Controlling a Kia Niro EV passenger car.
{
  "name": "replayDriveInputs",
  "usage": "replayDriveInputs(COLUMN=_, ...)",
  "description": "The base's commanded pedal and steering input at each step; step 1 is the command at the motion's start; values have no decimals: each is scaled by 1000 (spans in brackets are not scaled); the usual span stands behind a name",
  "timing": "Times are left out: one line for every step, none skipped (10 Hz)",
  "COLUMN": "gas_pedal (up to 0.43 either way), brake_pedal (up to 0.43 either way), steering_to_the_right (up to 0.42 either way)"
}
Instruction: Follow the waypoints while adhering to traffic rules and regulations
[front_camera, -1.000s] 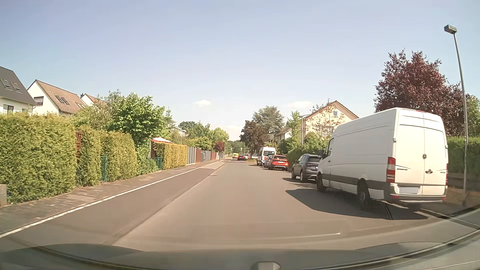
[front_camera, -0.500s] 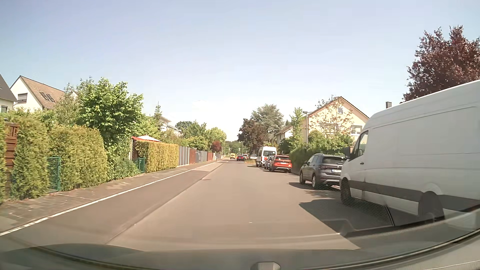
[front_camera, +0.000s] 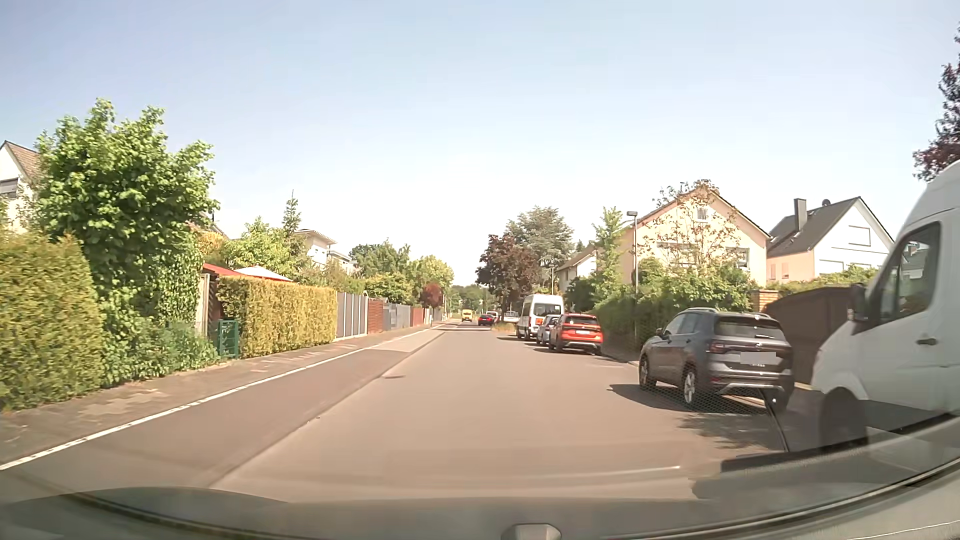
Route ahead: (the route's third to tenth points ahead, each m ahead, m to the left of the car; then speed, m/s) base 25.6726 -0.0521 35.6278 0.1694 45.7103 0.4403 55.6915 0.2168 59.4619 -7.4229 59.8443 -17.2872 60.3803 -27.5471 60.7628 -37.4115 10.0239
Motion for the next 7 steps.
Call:
replayDriveInputs(gas_pedal=823, brake_pedal=0, steering_to_the_right=-11)
replayDriveInputs(gas_pedal=823, brake_pedal=0, steering_to_the_right=-11)
replayDriveInputs(gas_pedal=823, brake_pedal=0, steering_to_the_right=-11)
replayDriveInputs(gas_pedal=823, brake_pedal=0, steering_to_the_right=-11)
replayDriveInputs(gas_pedal=823, brake_pedal=0, steering_to_the_right=-11)
replayDriveInputs(gas_pedal=823, brake_pedal=0, steering_to_the_right=-11)
replayDriveInputs(gas_pedal=823, brake_pedal=0, steering_to_the_right=-11)
